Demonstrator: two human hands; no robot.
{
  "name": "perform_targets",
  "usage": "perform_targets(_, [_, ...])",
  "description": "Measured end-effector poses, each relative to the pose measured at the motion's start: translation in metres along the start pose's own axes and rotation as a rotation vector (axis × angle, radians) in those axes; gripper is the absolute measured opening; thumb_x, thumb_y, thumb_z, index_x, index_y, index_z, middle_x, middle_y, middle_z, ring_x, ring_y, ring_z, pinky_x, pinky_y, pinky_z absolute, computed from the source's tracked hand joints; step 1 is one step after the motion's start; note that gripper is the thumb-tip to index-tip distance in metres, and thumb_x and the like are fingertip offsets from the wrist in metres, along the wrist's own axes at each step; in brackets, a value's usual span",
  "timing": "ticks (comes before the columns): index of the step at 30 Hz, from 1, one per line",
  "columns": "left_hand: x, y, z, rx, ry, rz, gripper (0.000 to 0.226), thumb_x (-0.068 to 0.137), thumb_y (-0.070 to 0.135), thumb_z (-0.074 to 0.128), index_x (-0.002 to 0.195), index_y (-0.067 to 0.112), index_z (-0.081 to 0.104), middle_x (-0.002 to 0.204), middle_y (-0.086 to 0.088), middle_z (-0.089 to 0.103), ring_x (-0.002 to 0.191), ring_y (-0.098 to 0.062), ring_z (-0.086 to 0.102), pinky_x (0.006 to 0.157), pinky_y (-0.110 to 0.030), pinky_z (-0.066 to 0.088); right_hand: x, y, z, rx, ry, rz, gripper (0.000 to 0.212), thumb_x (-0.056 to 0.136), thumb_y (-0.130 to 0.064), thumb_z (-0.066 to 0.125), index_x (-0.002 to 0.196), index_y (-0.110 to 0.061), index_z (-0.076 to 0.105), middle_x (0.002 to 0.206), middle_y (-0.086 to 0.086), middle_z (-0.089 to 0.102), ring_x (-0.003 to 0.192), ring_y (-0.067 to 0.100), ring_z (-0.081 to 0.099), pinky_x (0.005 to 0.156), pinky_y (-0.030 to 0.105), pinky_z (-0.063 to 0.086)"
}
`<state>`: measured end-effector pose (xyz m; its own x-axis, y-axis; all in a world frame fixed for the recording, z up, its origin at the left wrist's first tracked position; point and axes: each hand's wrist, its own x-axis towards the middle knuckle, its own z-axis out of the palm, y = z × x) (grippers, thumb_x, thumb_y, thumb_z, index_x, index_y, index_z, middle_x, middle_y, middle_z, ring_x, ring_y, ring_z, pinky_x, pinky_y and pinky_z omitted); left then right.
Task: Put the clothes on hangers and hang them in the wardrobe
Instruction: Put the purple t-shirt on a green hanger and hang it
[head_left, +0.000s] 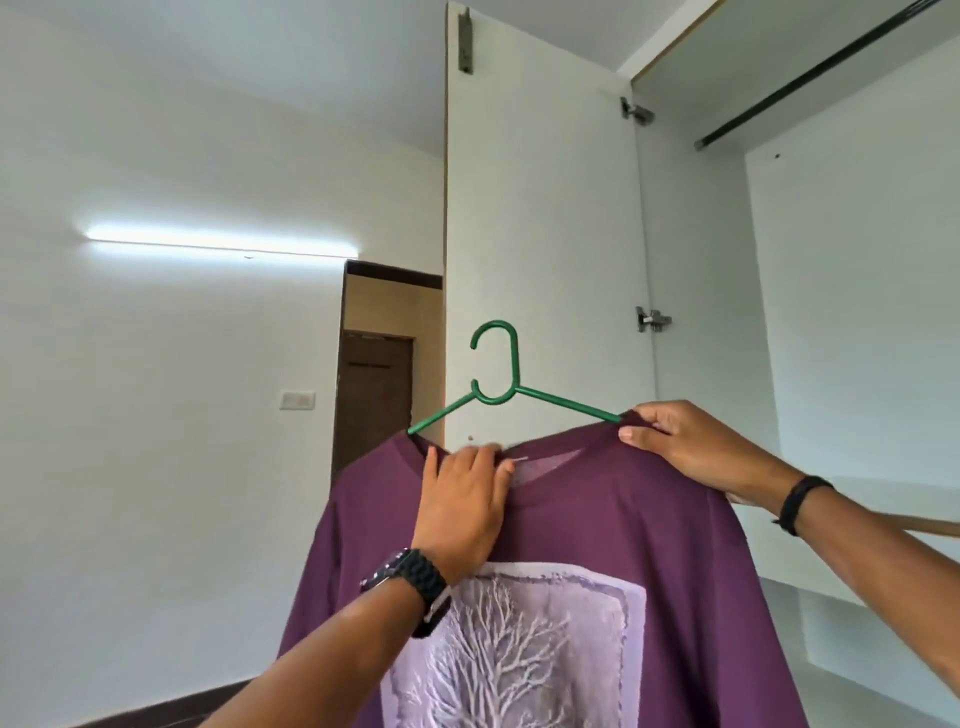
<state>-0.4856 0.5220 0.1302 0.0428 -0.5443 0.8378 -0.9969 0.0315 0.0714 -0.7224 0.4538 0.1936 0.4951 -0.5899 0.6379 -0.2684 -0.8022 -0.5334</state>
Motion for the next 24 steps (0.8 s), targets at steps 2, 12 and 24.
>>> perform_targets(2, [0.028, -0.002, 0.017, -0.042, -0.168, 0.086, 0.062, 0.092, 0.063, 0.009, 0.115, 0.025, 0.052, 0.113, 0.006, 0.06, 0.115, -0.014, 0.049, 0.116, -0.042, 0.012, 0.02, 0.021, -0.018, -0.041, 0.029, 0.025, 0.019, 0.096, -0.022, 0.055, 0.092, -0.009, 0.07, 0.093, 0.005, 0.073, 0.091, 0.024, 0.069, 0.09, 0.045, 0.052])
perform_targets(12, [0.246, 0.082, 0.01, 0.023, -0.283, 0.236, 0.056, 0.102, 0.037, 0.03, 0.152, 0.019, 0.01, 0.155, -0.001, 0.022, 0.144, -0.018, 0.015, 0.119, -0.045, 0.006, 0.148, -0.005, -0.192, -0.305, 0.165, 0.119, 0.027, 0.096, -0.023, 0.055, 0.094, 0.002, 0.065, 0.093, 0.017, 0.068, 0.09, 0.03, 0.064, 0.076, 0.034, 0.049])
perform_targets(24, [0.454, 0.271, -0.017, -0.383, -0.097, 0.408, 0.065, 0.101, 0.035, 0.034, 0.152, 0.016, -0.002, 0.161, -0.006, 0.001, 0.147, -0.024, 0.005, 0.119, -0.044, 0.014, 0.207, -0.105, -0.419, -0.76, 0.637, 0.091, 0.025, 0.094, -0.024, 0.058, 0.093, -0.001, 0.066, 0.095, 0.011, 0.066, 0.093, 0.023, 0.056, 0.072, 0.025, 0.034])
